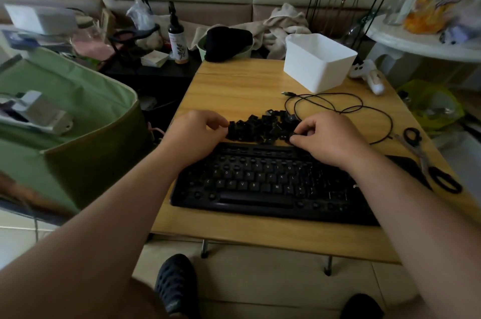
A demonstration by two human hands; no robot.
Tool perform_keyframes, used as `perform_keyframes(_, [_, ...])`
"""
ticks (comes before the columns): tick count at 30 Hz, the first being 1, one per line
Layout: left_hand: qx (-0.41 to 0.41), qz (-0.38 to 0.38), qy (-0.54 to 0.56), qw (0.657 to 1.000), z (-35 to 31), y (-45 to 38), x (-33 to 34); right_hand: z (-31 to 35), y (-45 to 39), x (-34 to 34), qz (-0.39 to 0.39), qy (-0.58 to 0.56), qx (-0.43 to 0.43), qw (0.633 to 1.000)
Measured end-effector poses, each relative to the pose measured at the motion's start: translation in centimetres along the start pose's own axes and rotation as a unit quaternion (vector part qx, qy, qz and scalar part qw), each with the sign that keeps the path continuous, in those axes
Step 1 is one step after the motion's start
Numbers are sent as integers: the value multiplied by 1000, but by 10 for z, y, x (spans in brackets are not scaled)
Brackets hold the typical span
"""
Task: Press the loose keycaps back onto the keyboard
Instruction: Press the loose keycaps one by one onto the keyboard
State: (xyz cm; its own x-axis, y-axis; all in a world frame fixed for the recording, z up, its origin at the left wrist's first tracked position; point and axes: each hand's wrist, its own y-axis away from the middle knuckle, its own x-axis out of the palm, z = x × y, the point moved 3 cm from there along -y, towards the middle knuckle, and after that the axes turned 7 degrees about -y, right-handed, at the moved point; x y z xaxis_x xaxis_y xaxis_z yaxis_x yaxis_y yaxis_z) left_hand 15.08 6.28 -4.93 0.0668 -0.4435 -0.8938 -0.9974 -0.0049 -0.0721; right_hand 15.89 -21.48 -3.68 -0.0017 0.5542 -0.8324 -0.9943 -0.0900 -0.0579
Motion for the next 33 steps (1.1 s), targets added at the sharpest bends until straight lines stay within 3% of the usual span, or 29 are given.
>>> perform_keyframes(5, [18, 23, -71, 997, -12, -18, 13, -7, -5, 4, 5, -21, 27, 999])
perform_keyframes(20, [26, 10, -19, 999, -13, -23, 4, -2, 5, -2, -36, -61, 3, 998])
perform_keyframes(24, [29, -31, 16, 999, -15, -15, -10, 7, 11, -1, -56, -88, -34, 994])
perform_keyframes(26, [-7, -39, 112, 993, -19, -9, -16, 17, 16, 2, -72, -105, -87, 988])
perform_keyframes(28, [-59, -3, 318, 946, -31, 0, -15, 30, 23, 4, -77, -127, -156, 976])
perform_keyframes(30, [-116, 72, 530, 837, -51, 11, -7, 43, 30, 6, -75, -153, -214, 962])
perform_keyframes(32, [-153, 143, 644, 736, -67, 21, 3, 51, 35, 5, -100, -175, -254, 946])
perform_keyframes(33, [-154, 174, 669, 706, -72, 24, 8, 54, 36, 3, -116, -187, -265, 939])
